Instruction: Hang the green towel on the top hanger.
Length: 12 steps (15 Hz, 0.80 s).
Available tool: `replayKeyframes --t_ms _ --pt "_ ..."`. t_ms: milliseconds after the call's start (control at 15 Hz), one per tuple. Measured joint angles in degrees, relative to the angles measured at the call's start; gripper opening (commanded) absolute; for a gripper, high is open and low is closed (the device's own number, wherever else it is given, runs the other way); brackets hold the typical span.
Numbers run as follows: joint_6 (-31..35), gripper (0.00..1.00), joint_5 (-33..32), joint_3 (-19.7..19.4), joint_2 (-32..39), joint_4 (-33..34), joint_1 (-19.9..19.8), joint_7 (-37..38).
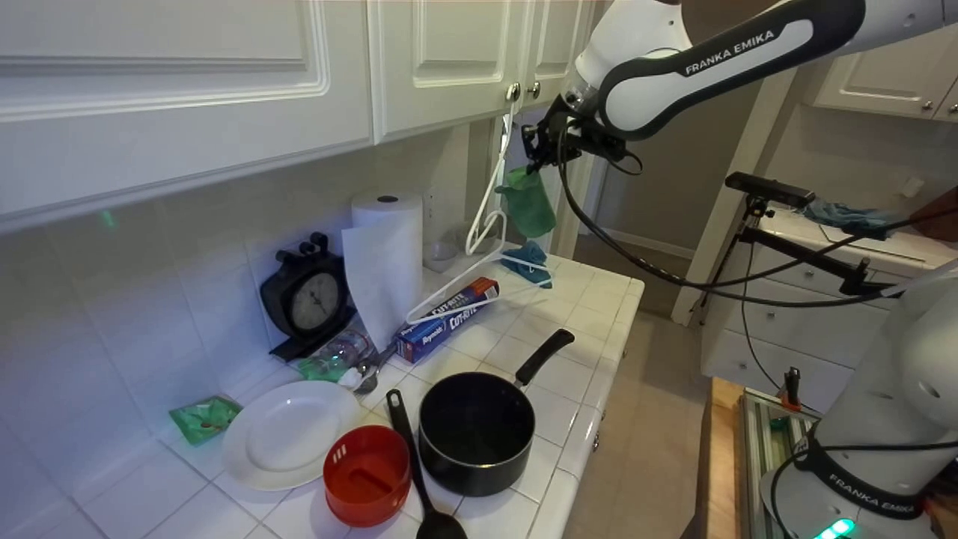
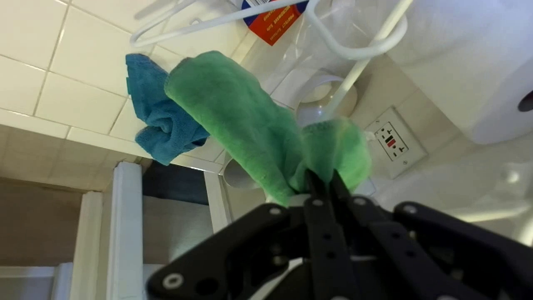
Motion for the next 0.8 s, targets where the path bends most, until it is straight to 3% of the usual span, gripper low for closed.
replayKeyframes --t_ms 800 --pt "5.1 0.05 -0.1 0.6 5.2 2.7 2.0 3.9"
